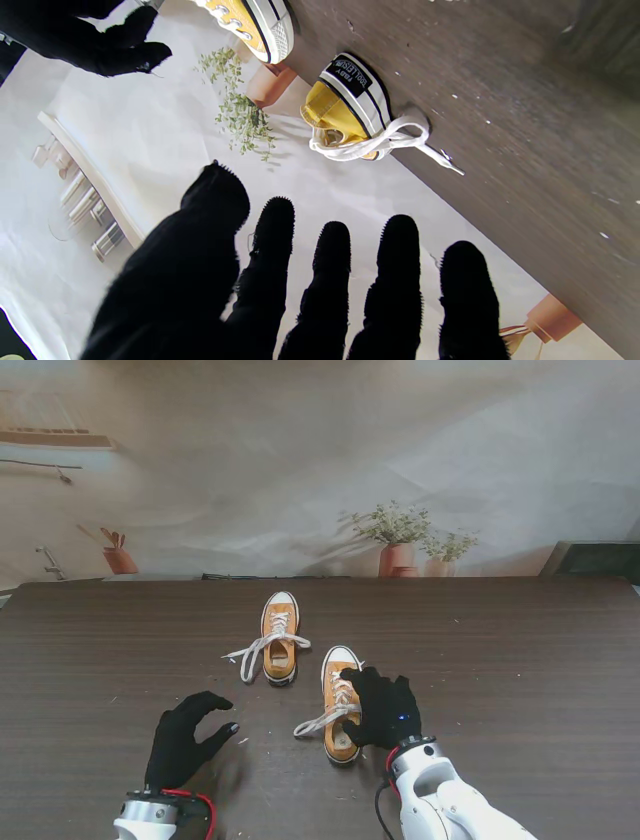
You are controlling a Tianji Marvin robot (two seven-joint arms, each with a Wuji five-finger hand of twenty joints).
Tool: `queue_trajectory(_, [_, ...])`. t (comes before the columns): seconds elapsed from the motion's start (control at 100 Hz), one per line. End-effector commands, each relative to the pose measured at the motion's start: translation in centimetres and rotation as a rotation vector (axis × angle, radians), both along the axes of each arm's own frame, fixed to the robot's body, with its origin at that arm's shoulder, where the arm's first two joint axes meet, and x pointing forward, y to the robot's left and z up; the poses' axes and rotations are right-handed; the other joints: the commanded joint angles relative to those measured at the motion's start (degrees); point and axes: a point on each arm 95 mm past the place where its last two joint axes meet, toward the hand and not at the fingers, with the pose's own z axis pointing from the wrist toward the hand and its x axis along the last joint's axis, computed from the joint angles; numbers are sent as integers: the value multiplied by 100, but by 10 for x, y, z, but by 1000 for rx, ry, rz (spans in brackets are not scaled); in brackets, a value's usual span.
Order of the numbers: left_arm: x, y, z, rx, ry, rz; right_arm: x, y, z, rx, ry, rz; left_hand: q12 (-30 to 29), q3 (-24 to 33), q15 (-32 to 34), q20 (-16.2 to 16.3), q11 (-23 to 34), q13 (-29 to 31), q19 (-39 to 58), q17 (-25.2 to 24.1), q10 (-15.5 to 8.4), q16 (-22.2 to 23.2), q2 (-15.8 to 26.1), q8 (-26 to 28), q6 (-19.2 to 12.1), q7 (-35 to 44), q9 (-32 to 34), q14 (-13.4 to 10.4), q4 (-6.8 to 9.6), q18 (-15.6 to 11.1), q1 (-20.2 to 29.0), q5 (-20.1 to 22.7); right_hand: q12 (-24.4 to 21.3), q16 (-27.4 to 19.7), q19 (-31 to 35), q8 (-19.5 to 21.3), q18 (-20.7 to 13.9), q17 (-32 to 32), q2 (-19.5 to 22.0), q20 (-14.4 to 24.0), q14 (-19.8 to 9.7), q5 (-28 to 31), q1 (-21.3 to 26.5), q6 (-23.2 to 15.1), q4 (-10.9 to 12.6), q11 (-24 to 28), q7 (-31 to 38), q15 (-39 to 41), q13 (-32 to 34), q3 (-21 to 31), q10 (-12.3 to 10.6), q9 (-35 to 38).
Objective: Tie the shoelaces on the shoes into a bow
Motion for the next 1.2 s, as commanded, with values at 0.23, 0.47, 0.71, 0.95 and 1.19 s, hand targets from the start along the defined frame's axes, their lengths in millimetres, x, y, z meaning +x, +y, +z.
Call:
queue_trajectory(0.23, [-10, -4, 5, 22, -5, -53, 1, 13, -11, -149, 10, 41, -192, 4, -124, -41, -164, -88, -87, -87, -47, -139, 205, 132, -206, -180, -145, -50, 93, -68, -146, -104, -109, -136, -109, -175, -155, 1, -323, -118, -85, -50, -54, -126, -84, -121, 9, -234, -95, 144, -100, -291])
queue_trajectory(0.47, [-11, -10, 10, 12, -21, -87, 14, 14, -20, -208, -41, 25, -206, -23, -122, 12, -184, -27, -35, 7, -44, -106, 242, 186, -199, -249, -127, -54, 110, -42, -208, -92, -103, -159, -60, -121, -35, 283, -654, -147, 6, 191, 156, -331, -96, -63, 185, -246, 225, 516, -52, -77])
queue_trajectory(0.71, [-9, -12, 10, -3, -33, -92, 31, 16, -24, -253, -108, 37, -203, -37, -95, 48, -174, 34, 2, 65, -24, -79, 240, 235, -197, -256, -62, -41, 121, -3, -207, -31, -86, -163, 154, 113, 64, 805, -830, -170, -15, 784, 319, -1214, -100, -46, 503, -110, 855, 720, -99, 499])
queue_trajectory(0.95, [-9, -11, 10, -5, -34, -89, 43, 21, -28, -208, -177, 41, -200, -74, -66, 67, -172, 84, 32, 110, -23, -61, 268, 255, -183, -275, -26, -25, 124, 14, -205, 1, 22, -62, 997, 936, 98, 2153, -666, -231, -317, 2365, 902, -2090, -194, 106, 892, 688, 2377, 1145, -338, 2212])
queue_trajectory(1.19, [-10, -10, 11, -11, -42, -78, 45, 24, -23, -142, -228, 51, -197, -117, -39, 75, -166, 128, 57, 136, -9, -50, 289, 279, -188, -268, 15, -10, 133, 32, -174, 43, 304, 278, 1980, 304, 158, 3230, -725, -14, -465, 4149, 1543, -2454, -826, 361, 2348, 1752, 3475, 1313, -523, 3847])
